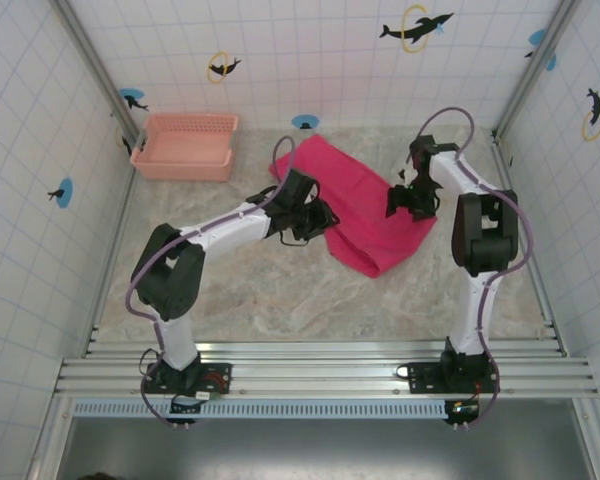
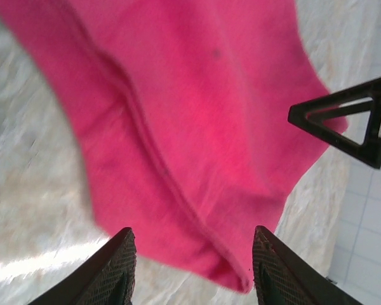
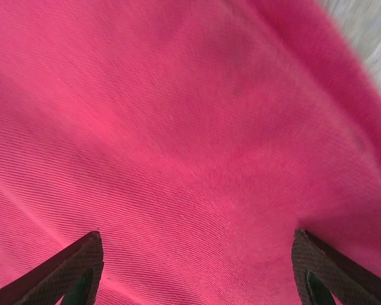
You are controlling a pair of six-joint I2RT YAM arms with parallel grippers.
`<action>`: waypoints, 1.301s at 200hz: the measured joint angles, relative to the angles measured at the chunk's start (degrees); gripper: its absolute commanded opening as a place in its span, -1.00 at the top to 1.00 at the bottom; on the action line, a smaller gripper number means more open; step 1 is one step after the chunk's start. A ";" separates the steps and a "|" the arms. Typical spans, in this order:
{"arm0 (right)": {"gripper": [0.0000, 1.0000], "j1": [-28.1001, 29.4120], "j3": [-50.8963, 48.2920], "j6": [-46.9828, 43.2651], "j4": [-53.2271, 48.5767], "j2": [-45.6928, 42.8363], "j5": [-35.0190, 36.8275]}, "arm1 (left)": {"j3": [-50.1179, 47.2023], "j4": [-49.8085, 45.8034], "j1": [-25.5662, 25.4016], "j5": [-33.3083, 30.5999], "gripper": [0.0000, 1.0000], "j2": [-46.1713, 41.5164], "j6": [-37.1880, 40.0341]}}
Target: Roll up the long pants
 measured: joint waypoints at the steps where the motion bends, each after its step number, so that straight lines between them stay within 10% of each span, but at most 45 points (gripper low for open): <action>1: -0.57 0.00 -0.15 0.02 0.02 0.00 -0.02 | -0.17 -0.07 0.00 -0.02 -0.01 -0.13 0.00; 60: -0.58 3.96 -11.10 2.47 1.92 -3.74 -2.58 | -8.48 -7.39 0.35 -3.67 -0.02 -10.78 0.28; 129: -0.58 24.92 -17.77 13.97 6.69 -7.41 -11.45 | -18.21 -12.33 3.76 -8.74 -0.06 -21.22 -0.22; 165: -0.59 32.59 -11.47 19.54 9.66 -2.82 -16.24 | -28.70 -10.91 6.62 -10.51 -0.42 -30.32 -3.50; 260: -0.59 31.45 4.76 18.80 11.21 5.18 -18.05 | -43.34 -8.37 6.19 -22.32 -0.66 -54.38 -15.19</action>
